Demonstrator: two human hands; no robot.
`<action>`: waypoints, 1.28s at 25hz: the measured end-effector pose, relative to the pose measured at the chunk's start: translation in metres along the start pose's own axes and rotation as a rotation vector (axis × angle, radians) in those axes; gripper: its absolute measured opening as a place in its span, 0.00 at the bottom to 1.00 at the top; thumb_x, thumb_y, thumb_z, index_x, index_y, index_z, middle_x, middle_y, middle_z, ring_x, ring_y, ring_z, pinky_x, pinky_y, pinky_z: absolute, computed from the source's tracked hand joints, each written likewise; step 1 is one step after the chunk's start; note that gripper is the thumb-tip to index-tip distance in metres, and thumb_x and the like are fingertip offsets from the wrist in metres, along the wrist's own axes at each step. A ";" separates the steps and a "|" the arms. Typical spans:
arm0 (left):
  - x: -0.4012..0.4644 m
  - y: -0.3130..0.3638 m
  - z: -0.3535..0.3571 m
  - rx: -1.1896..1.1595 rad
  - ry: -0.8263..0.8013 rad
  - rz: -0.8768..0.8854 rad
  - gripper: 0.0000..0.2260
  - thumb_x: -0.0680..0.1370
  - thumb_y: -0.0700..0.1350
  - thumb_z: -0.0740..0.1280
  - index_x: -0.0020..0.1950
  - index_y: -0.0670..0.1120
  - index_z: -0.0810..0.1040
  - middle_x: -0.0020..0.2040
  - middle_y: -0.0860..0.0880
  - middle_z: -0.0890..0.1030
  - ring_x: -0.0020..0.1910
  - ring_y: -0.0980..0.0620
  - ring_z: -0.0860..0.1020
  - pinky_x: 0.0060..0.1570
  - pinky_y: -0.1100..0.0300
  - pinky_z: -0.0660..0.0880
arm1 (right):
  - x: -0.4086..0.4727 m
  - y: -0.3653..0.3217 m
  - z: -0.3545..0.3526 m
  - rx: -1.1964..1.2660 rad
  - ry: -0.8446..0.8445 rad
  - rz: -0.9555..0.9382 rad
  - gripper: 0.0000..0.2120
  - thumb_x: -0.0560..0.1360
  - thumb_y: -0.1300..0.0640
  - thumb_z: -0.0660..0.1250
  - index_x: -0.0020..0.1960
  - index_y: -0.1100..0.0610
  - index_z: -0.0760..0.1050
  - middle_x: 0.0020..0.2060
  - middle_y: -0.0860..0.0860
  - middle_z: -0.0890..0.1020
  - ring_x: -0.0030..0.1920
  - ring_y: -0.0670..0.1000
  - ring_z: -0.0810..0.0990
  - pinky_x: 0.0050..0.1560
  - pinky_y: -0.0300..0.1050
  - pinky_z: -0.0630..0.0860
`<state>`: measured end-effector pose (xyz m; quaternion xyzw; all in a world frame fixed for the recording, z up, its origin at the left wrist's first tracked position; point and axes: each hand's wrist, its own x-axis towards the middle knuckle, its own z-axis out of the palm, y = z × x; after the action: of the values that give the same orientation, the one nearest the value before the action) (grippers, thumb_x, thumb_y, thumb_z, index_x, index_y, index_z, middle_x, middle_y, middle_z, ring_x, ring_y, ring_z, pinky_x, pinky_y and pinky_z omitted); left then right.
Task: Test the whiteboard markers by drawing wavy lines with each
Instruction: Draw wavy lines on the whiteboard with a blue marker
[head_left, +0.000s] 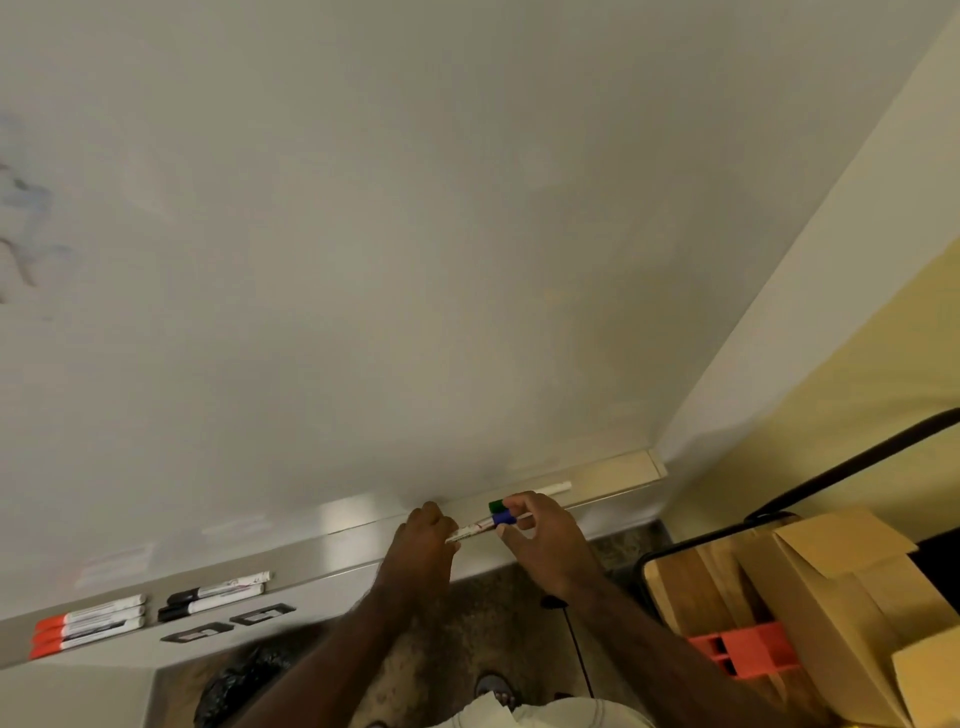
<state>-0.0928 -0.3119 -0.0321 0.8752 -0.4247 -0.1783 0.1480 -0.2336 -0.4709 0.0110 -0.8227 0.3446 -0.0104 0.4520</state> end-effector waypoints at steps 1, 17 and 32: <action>-0.001 0.001 -0.002 -0.005 0.017 0.007 0.11 0.85 0.49 0.66 0.63 0.48 0.83 0.57 0.50 0.77 0.52 0.54 0.73 0.52 0.61 0.74 | 0.000 -0.001 0.000 -0.007 0.000 -0.009 0.16 0.80 0.50 0.73 0.67 0.48 0.77 0.59 0.43 0.80 0.56 0.43 0.79 0.51 0.29 0.72; -0.051 0.008 -0.091 -0.204 0.411 0.251 0.10 0.84 0.56 0.66 0.57 0.52 0.84 0.48 0.59 0.72 0.47 0.60 0.73 0.46 0.68 0.71 | -0.022 -0.086 0.002 -0.341 0.068 -0.357 0.17 0.81 0.41 0.67 0.68 0.43 0.78 0.56 0.42 0.84 0.50 0.42 0.79 0.51 0.40 0.75; -0.095 -0.010 -0.137 -0.532 0.261 0.229 0.12 0.85 0.57 0.63 0.68 0.59 0.76 0.58 0.64 0.80 0.60 0.58 0.79 0.57 0.70 0.74 | -0.049 -0.157 0.013 0.465 -0.098 -0.086 0.07 0.80 0.51 0.74 0.53 0.54 0.84 0.40 0.53 0.89 0.39 0.53 0.88 0.29 0.43 0.77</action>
<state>-0.0804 -0.2158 0.1040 0.7677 -0.4363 -0.1517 0.4441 -0.1791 -0.3770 0.1359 -0.7100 0.2753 -0.0689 0.6445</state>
